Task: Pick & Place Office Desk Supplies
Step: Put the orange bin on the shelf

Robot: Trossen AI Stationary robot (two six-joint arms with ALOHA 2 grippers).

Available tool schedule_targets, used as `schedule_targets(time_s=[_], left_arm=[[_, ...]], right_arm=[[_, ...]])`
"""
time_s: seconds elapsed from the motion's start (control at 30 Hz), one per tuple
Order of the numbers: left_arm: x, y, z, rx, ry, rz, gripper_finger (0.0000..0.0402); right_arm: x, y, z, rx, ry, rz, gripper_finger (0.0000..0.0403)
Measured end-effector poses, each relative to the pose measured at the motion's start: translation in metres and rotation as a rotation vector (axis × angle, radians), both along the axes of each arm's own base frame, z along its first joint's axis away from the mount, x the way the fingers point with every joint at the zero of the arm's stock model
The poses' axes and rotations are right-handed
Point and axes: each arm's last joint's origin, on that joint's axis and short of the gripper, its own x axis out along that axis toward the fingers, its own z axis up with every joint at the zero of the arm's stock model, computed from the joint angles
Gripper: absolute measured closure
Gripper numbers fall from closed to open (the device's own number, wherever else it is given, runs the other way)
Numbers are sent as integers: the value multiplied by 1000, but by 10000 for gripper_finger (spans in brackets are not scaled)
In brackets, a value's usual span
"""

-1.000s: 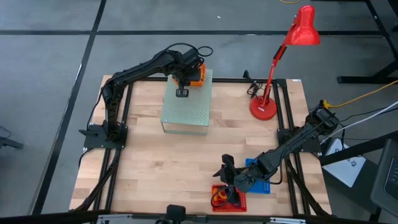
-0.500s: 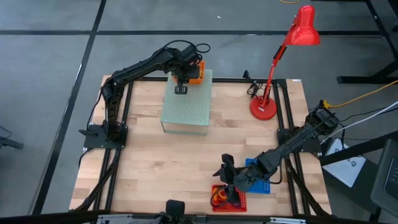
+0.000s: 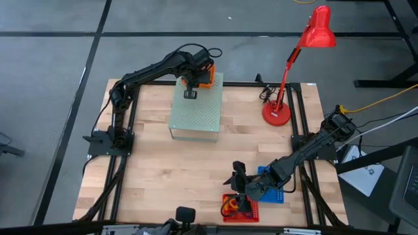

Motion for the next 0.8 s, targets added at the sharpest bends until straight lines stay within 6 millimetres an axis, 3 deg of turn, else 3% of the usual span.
schedule_targets(time_s=[0.47,0.8], left_arm=[[0,0,0,0,2,3,397],[7,-11,0,60,40,-20,344]], right_arm=[[0,0,0,-4,0,3,188],[0,0,0,-8,-1,6,188]])
